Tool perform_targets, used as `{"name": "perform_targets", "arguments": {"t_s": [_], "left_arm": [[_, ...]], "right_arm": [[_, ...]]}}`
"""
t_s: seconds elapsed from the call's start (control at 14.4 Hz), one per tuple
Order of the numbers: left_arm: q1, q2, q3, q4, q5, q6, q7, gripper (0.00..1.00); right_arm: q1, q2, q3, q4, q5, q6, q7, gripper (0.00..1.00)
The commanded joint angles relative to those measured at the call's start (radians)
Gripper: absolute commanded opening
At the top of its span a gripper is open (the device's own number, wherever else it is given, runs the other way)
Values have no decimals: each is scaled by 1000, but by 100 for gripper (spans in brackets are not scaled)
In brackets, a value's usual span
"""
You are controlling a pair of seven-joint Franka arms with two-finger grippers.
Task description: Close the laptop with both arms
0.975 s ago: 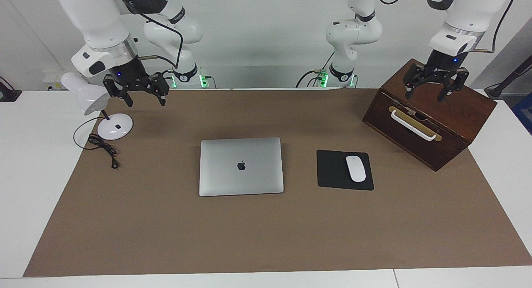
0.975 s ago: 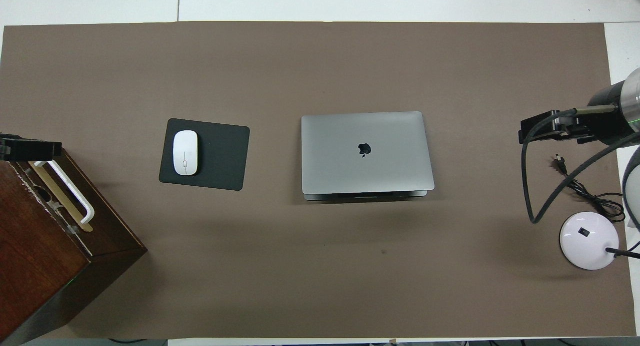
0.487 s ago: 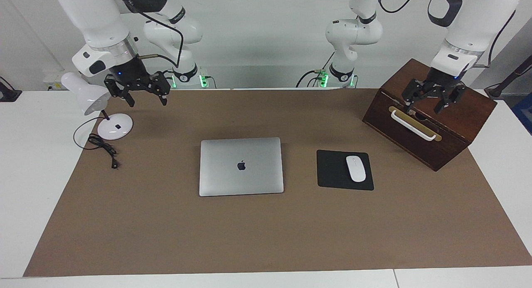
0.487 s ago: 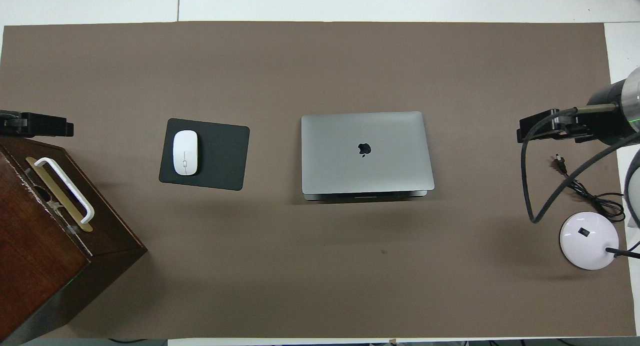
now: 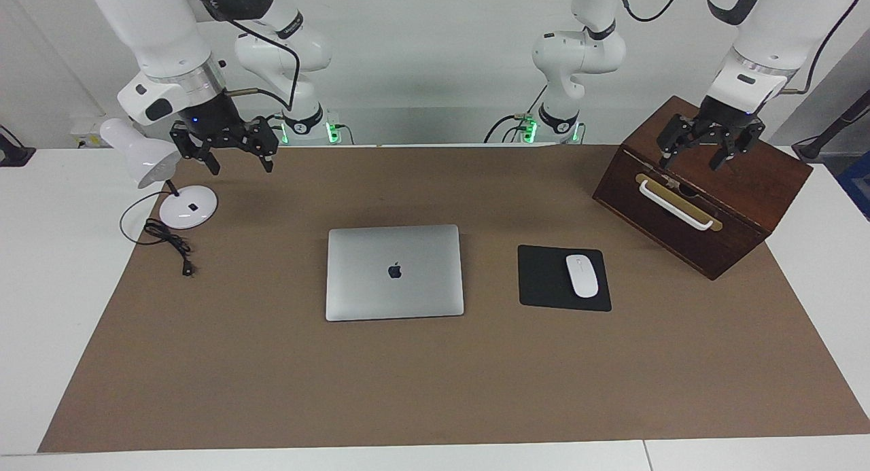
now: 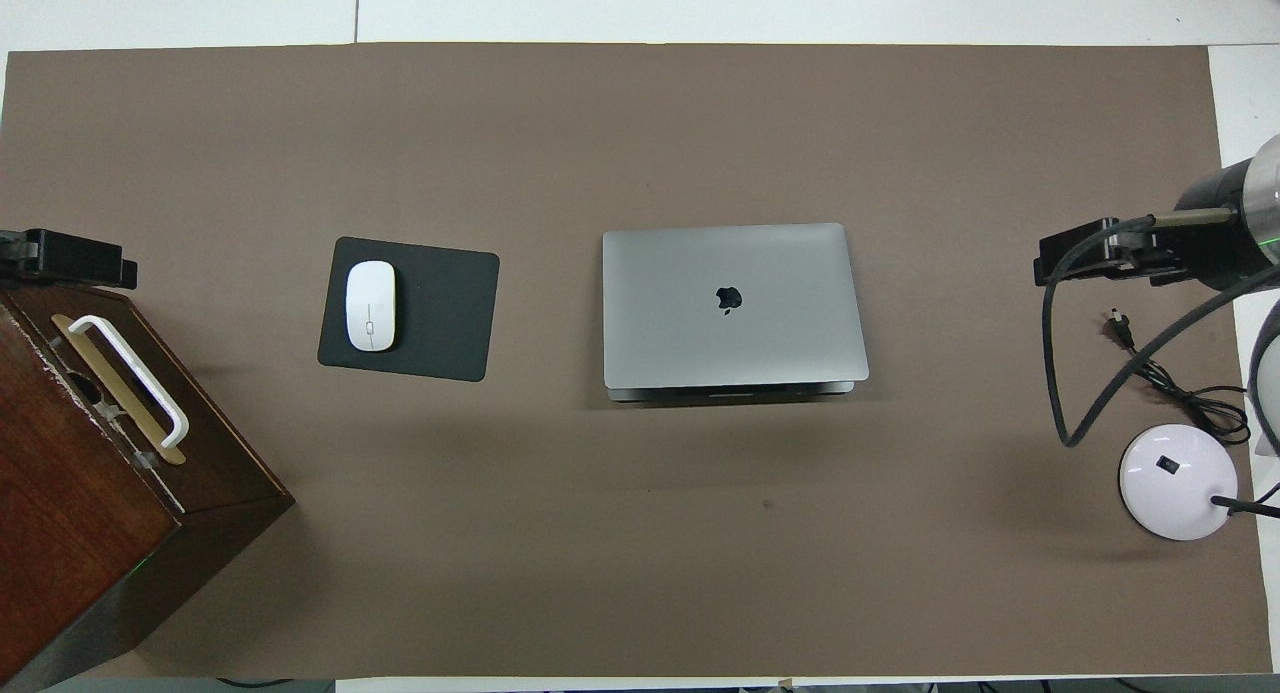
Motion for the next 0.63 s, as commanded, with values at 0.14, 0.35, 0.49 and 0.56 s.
{"name": "perform_targets", "arguments": {"t_s": [0.14,0.35,0.49,0.56], "left_arm": [[-1,16,9,30,21,-38,-22,100],[2,15,4,30,21,-40,-21,100],[2,15,2,32,21,-43,-21,100],[2,15,2,30,21,-43,-21,100]], "right_arm": [[-11,-7,4,0,8,8,-17,100],[-11,-7,4,0,8,8,-17,100],[-11,-7,4,0,8,8,-17,100],[-11,-7,4,0,8,8,-17,100]]}}
